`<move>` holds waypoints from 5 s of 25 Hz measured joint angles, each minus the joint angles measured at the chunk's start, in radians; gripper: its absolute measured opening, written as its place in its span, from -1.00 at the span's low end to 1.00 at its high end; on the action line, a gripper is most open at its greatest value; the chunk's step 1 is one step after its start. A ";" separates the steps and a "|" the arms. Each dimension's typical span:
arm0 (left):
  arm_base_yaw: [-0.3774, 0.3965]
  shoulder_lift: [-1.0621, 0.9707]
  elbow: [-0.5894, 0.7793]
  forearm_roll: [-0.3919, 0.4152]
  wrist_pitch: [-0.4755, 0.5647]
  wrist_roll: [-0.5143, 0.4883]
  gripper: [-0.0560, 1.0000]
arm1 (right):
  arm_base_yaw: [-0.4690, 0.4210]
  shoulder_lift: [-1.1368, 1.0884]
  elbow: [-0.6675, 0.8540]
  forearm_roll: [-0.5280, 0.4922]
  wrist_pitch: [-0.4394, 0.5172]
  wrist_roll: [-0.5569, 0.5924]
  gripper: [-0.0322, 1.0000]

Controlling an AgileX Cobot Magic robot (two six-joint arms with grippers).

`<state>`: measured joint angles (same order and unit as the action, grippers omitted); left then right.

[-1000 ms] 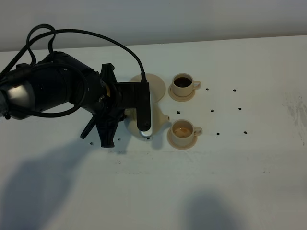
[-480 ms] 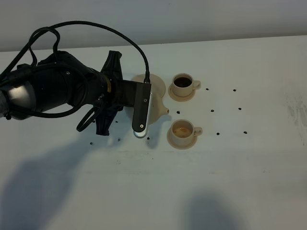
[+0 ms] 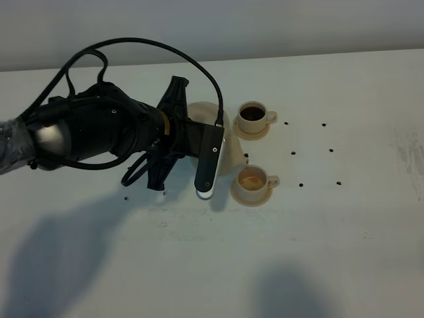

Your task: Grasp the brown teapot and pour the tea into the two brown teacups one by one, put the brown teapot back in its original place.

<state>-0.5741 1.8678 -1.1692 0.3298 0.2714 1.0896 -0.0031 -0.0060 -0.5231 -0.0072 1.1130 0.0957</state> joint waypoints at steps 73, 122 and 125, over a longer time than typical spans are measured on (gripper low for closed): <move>-0.054 -0.008 0.000 0.388 -0.149 0.073 -0.72 | 0.000 0.000 0.000 0.000 0.000 0.000 0.04; -0.063 -0.008 0.000 0.511 -0.154 0.102 -0.72 | 0.000 0.000 0.000 0.000 0.000 0.000 0.04; -0.063 -0.008 0.000 0.512 -0.154 0.102 -0.72 | 0.000 0.000 0.000 0.000 0.000 0.000 0.04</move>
<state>-0.6371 1.8595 -1.1692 0.8416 0.1172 1.1921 -0.0031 -0.0060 -0.5231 -0.0072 1.1130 0.0957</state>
